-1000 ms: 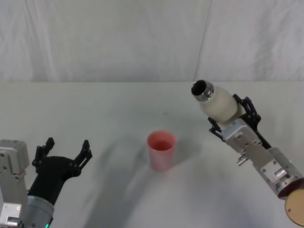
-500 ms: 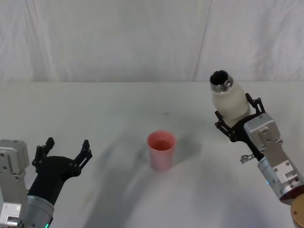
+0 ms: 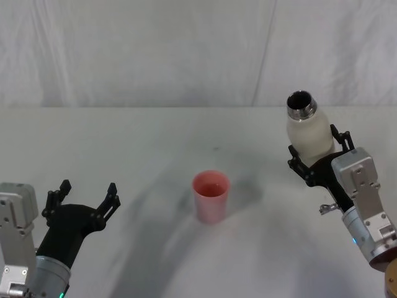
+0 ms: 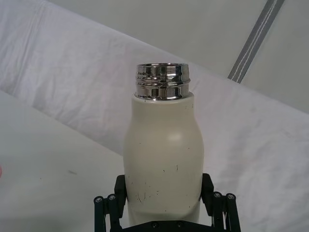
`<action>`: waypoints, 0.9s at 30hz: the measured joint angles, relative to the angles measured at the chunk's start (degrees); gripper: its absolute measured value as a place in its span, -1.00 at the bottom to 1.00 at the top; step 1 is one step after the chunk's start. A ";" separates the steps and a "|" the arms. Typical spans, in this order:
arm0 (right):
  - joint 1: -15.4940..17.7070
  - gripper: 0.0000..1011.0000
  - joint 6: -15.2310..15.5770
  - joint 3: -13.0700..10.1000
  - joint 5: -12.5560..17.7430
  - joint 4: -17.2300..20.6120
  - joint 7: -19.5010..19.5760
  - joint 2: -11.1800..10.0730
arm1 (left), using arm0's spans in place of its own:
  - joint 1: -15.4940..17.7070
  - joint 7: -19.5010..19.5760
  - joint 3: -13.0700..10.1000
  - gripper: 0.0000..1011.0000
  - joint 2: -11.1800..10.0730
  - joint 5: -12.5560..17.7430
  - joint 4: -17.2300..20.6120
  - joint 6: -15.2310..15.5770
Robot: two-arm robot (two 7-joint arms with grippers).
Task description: Grasp the thermos with one hand and pour water into the cup lid.
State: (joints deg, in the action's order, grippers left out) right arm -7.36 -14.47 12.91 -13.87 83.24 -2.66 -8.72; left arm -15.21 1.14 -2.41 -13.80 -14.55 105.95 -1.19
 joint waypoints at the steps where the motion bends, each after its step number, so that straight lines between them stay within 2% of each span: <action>1: -0.02 0.88 0.00 0.02 -0.01 0.01 -0.01 0.00 | 0.00 0.00 0.00 0.98 0.00 0.00 0.00 0.00; 17: -0.09 0.88 -0.13 -0.14 0.29 0.03 -0.23 0.22 | 0.00 0.00 0.00 0.98 0.00 0.00 0.00 0.00; 27: 0.41 0.88 -1.02 -2.63 6.22 -0.49 -1.87 2.35 | 0.00 0.00 0.00 0.98 0.00 0.00 0.00 0.00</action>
State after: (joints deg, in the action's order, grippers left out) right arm -6.94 -15.49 10.28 -7.65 82.75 -4.53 -6.36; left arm -15.21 1.14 -2.41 -13.80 -14.54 105.95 -1.19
